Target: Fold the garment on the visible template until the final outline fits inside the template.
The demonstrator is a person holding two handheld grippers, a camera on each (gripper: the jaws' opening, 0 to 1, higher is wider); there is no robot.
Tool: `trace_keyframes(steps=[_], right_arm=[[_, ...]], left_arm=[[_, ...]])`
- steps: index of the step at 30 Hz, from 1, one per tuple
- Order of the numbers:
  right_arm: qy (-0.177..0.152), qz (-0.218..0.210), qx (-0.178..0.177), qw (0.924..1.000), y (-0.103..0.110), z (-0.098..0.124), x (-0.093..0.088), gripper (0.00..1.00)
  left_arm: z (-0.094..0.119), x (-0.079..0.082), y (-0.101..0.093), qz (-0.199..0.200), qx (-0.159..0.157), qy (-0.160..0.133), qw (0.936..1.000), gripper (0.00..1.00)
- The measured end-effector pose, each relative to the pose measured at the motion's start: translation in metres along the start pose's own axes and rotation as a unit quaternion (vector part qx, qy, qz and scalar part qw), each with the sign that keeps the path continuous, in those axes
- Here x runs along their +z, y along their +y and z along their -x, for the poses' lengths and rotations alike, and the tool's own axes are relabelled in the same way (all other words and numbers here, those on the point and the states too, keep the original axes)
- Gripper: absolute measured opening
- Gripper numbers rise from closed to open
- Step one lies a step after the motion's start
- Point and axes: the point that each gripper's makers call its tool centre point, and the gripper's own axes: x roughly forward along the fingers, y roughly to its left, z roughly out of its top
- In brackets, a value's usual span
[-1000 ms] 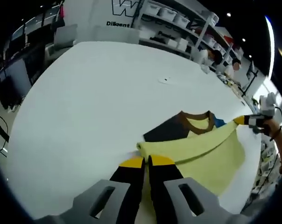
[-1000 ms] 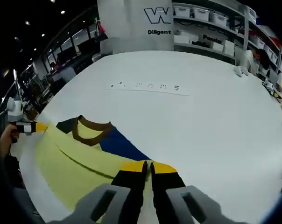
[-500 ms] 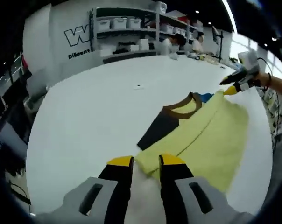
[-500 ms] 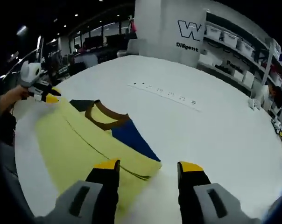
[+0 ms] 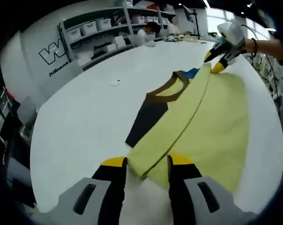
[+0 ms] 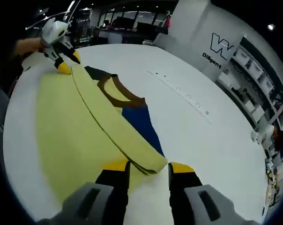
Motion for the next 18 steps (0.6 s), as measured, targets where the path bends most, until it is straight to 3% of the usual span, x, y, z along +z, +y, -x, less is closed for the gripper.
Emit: trace_keyframes(steps=[4, 9, 13, 18], right_arm=[[-0.001, 0.024, 0.0, 0.9997, -0.0013, -0.0007, 0.0011, 0.25], [-0.001, 0.05, 0.002, 0.9988, -0.0019, -0.0021, 0.0025, 0.14], [0.005, 0.065, 0.004, 0.9978, -0.0006, -0.0029, 0.001, 0.07], [0.003, 0.064, 0.001, 0.9979, -0.0019, -0.0025, 0.0036, 0.0]], left_arm=[[-0.0003, -0.001, 0.0008, 0.015, -0.007, -0.002, 0.9999, 0.39], [-0.0021, -0.0047, 0.0017, 0.072, -0.016, 0.001, 0.9973, 0.34], [-0.0023, -0.0041, 0.0079, 0.081, -0.009, 0.001, 0.9967, 0.2], [0.0, -0.0016, 0.0047, 0.112, -0.019, -0.001, 0.9935, 0.12]])
